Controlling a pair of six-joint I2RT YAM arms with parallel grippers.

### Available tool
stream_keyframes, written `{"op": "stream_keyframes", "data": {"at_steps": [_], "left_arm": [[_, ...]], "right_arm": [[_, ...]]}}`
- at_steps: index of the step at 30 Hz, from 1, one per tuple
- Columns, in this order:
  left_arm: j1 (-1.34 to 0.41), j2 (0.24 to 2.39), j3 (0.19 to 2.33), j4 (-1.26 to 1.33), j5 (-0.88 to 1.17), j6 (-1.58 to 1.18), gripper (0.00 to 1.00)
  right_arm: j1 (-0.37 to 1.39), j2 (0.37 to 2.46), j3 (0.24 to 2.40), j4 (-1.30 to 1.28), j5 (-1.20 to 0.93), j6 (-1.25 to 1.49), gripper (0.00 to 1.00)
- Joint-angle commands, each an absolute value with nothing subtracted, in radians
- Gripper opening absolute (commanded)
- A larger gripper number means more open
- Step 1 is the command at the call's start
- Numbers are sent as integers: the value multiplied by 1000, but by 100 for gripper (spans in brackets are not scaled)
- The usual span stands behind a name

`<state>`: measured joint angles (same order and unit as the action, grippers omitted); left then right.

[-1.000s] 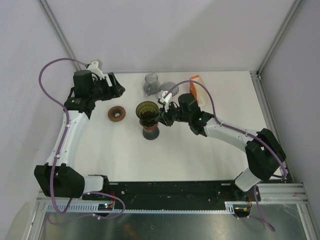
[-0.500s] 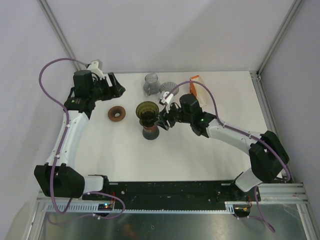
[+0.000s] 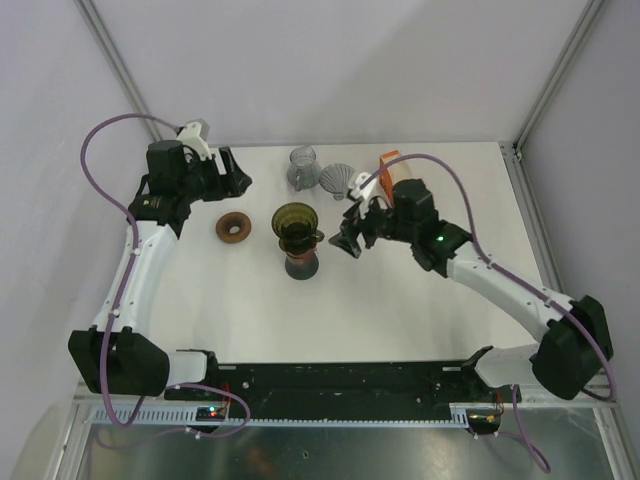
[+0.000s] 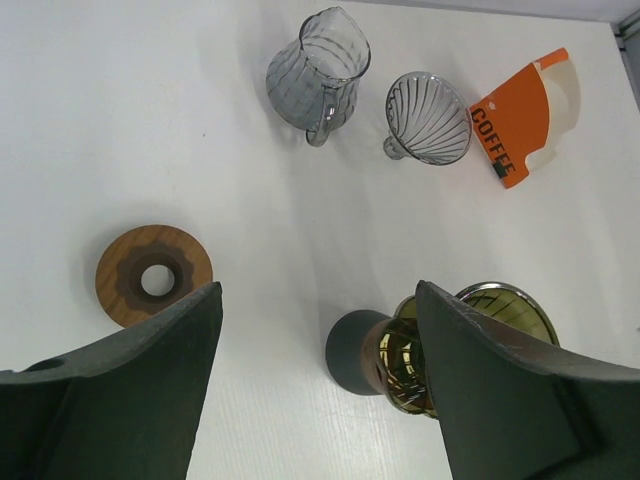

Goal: Place the coffee filter in the dripper

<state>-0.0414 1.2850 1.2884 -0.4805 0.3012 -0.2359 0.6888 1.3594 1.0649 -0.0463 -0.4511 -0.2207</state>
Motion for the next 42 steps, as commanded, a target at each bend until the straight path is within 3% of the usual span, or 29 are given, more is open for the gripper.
{"op": "stream_keyframes", "data": {"at_steps": [1,6,10,18,26,34,42], "left_arm": [[-36,1273,1276,-460,339,-142,82],[-37,1278,1253,-460,335,-54,82],[-37,1287,1228,-459,318,34,82],[-28,1347,1172,-448,348,115,82],[-28,1362,1128,-422,337,154,82],[-28,1374,1122,-421,325,154,82],[-28,1404,1123,-422,320,147,82]], "right_arm": [[582,1254,1069,-112,-422,-178,75],[377,1288,1070,-27,-226,-27,63],[276,1378,1072,85,-180,-55,55],[183,1634,1278,85,-446,-450,60],[77,1870,1593,-252,-727,-709,56],[96,1984,1733,-423,-679,-1016,58],[129,2044,1796,-468,-577,-1167,55]]}}
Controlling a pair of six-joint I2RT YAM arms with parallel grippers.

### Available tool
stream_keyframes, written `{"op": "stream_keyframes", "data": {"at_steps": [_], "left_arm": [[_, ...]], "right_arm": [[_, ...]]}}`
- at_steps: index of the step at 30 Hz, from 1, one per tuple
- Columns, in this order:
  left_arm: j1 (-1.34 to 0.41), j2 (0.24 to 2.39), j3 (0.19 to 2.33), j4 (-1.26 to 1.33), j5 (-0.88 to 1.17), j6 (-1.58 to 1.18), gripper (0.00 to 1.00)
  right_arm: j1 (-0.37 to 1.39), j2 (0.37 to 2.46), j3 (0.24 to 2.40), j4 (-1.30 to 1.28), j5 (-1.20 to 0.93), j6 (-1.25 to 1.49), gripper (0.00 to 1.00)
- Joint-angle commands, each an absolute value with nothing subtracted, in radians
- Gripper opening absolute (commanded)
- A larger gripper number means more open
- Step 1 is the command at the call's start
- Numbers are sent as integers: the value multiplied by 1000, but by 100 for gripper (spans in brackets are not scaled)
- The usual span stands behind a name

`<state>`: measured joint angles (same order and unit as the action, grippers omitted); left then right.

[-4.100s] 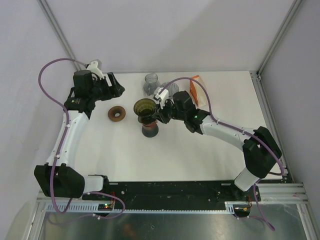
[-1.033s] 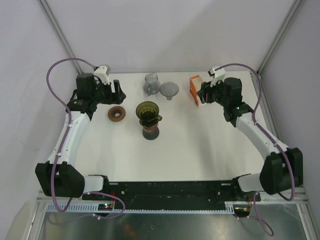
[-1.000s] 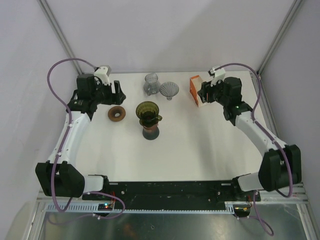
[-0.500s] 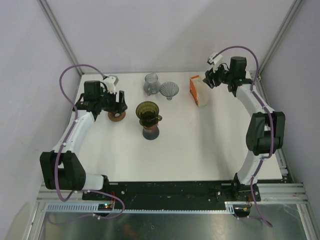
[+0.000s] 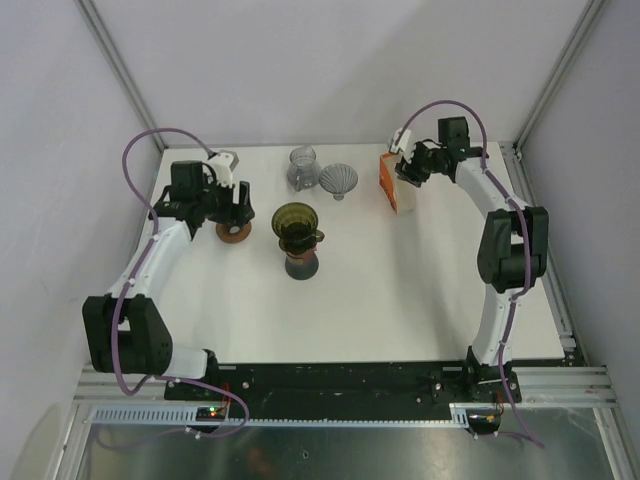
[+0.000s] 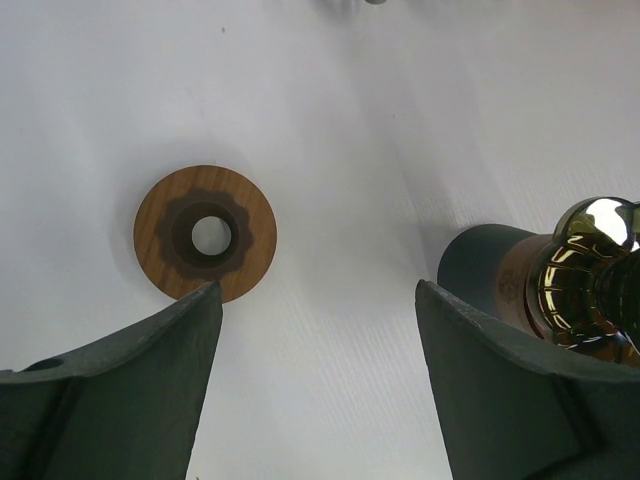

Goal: Place the coffee filter in the dripper

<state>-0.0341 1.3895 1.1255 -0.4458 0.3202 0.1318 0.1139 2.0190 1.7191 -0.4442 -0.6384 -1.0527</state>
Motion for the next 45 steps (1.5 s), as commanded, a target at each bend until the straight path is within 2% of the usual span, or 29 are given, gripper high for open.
{"op": "stream_keyframes", "data": {"at_steps": [1,12,19,45], "left_arm": [[-28,1404,1124,-423,320,147,82],[-28,1417,1126,-422,310,150,82],[-28,1421,1126,-423,312,150,82],[-28,1421,1131,-423,312,153,82]], "right_arm": [[133,2052,1802,-467,-564,-1180,55],[159,2118,1882,-496,-481,-1240,51],[181,2152,1912,-511,-411,-1267,44],[211,2175,1897,-492,-337,-1250,38]]}}
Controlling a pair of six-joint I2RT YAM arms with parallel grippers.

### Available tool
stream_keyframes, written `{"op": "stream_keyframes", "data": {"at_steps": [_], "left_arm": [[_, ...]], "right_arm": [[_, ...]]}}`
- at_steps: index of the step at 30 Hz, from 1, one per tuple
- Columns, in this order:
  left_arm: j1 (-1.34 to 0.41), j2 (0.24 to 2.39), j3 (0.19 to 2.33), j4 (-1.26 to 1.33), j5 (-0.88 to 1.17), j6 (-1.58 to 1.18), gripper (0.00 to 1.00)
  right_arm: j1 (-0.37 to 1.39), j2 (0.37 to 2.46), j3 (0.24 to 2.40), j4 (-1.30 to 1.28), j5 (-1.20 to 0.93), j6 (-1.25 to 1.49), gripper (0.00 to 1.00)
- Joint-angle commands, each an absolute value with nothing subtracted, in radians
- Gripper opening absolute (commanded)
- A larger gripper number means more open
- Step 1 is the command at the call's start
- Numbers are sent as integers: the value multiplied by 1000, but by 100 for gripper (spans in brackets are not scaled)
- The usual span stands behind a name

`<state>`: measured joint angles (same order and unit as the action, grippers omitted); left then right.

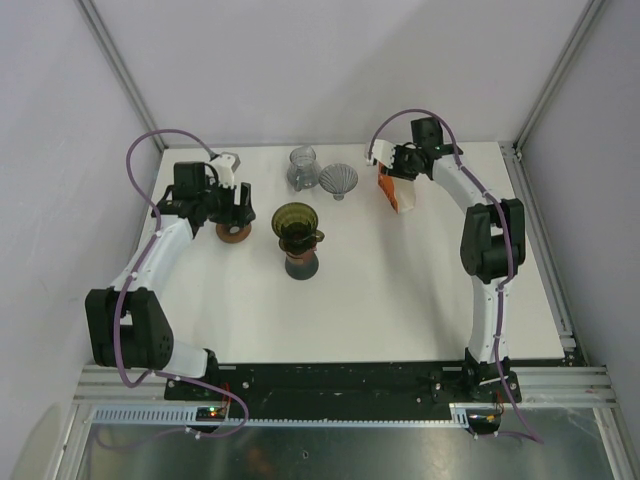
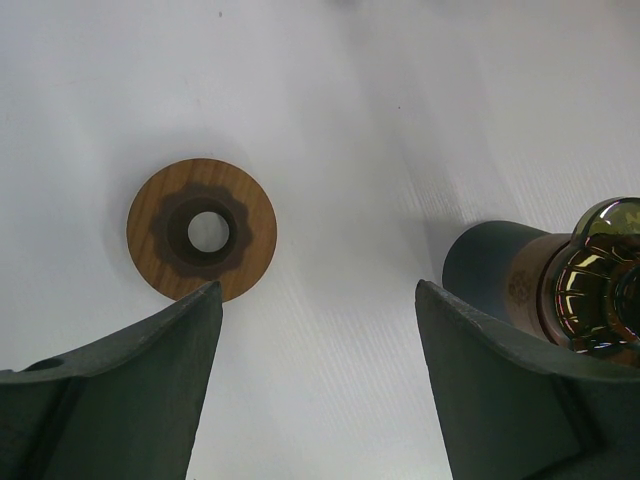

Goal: Place the coffee filter in the dripper

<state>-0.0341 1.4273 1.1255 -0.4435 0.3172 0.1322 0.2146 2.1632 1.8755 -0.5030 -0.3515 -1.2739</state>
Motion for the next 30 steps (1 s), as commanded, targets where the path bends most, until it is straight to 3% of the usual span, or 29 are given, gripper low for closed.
{"op": "stream_keyframes", "data": {"at_steps": [1,11,17,30], "left_arm": [[-28,1422,1131,-423,311,153,82],[-28,1426,1135,-423,311,151,82],[-27,1426,1135,-423,316,149,82],[-28,1411,1136,-423,317,144,82]], "right_arm": [[210,2177,1899,-494,-341,-1242,37],[206,2187,1893,-516,-354,-1212,26],[208,2170,1893,-514,-348,-1181,2],[210,2033,1831,-451,-369,-1022,0]]}}
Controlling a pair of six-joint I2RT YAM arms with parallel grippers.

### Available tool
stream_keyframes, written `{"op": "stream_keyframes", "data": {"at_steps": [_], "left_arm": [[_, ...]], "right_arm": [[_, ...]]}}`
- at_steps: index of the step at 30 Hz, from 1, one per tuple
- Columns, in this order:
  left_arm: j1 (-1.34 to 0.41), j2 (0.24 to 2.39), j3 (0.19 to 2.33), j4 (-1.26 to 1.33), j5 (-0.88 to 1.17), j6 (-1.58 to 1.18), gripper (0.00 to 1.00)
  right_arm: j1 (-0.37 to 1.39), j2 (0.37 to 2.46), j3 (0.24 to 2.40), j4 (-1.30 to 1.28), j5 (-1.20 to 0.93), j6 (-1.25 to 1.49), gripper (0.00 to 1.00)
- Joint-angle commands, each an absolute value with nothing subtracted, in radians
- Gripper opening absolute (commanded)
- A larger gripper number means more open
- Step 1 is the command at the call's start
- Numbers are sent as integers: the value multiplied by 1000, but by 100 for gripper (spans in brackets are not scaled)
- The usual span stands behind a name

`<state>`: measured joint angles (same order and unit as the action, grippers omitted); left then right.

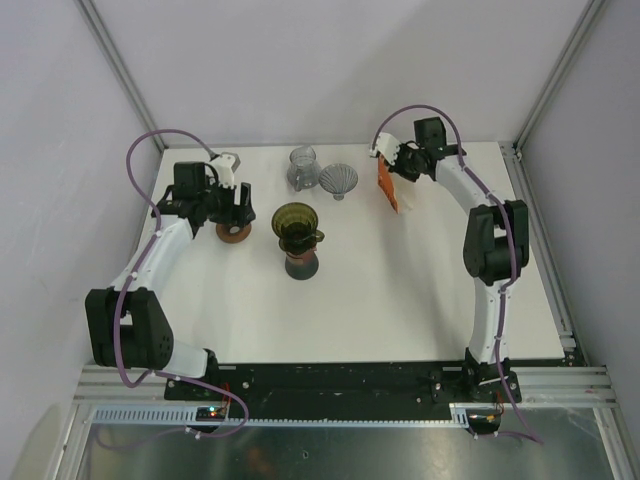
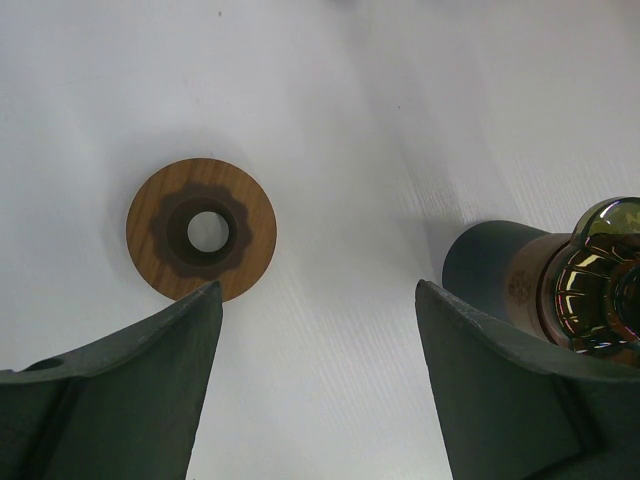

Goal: Place the coffee filter in the dripper

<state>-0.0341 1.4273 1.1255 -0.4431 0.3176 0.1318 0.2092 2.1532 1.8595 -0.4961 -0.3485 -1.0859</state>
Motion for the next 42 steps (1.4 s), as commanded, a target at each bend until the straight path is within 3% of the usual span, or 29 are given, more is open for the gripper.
{"op": "stream_keyframes", "data": {"at_steps": [1,17,28,35,42], "left_arm": [[-28,1409,1136,-423,317,144,82],[-27,1354,1129,-424,327,151,82],[-32,1272,1141,-463,348,204,82],[-73,1204,1190,-528,299,278,82],[-133,1151,1239,-590,282,302,82]], "right_arm": [[208,2019,1814,-443,-367,-1018,0],[199,1857,1725,-437,-322,-979,0],[208,1610,1637,-300,-349,-661,0],[326,1488,1618,-284,-217,-564,0],[509,1480,1757,-454,-182,-450,0]]}}
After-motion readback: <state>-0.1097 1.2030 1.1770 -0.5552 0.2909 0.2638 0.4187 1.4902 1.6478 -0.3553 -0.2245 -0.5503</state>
